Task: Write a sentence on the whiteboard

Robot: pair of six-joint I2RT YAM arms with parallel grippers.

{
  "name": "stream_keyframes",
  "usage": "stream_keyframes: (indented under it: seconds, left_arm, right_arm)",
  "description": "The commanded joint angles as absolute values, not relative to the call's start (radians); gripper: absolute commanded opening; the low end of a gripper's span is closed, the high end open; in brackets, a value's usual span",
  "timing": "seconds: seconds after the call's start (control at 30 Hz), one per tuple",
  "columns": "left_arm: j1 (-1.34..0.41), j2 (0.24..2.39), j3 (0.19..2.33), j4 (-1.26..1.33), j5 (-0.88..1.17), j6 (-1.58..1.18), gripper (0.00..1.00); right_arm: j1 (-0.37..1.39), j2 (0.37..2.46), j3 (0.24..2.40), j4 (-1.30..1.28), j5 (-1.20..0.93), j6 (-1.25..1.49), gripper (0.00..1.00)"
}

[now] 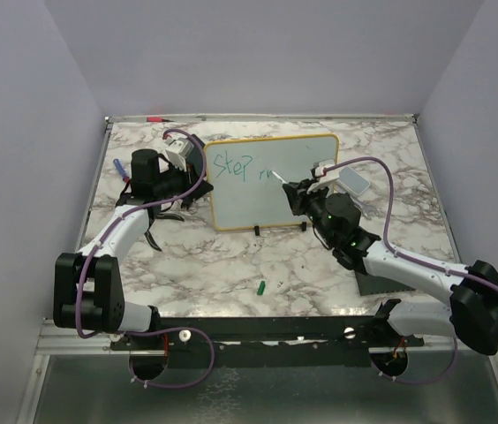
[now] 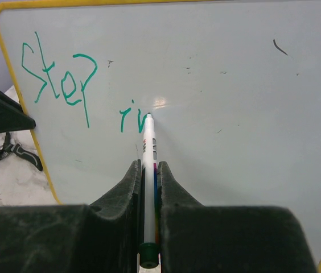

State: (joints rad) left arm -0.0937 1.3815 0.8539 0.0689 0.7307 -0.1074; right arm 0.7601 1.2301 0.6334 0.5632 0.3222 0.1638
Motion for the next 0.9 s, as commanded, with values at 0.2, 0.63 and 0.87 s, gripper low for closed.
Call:
stream_keyframes:
  seconds: [0.2,0.63,0.87]
  left_arm:
    - [-0.09,1.347,0.846,0.094,0.726,-0.102,0.0]
    - [-0.089,1.348,0.847,0.095,0.727,-0.103,0.0]
    - [-0.089,1.35,0.847,0.095,0.725,-0.102,0.0]
  right_arm:
    - [0.757,1.21,0.624,0.547,0.411,0.167,0.01]
    - [0.757,1.239,0.571,0.525,0.352,0.229,0.0]
    - [0.757,1.212,0.581,0.536,0.338,0.217,0.01]
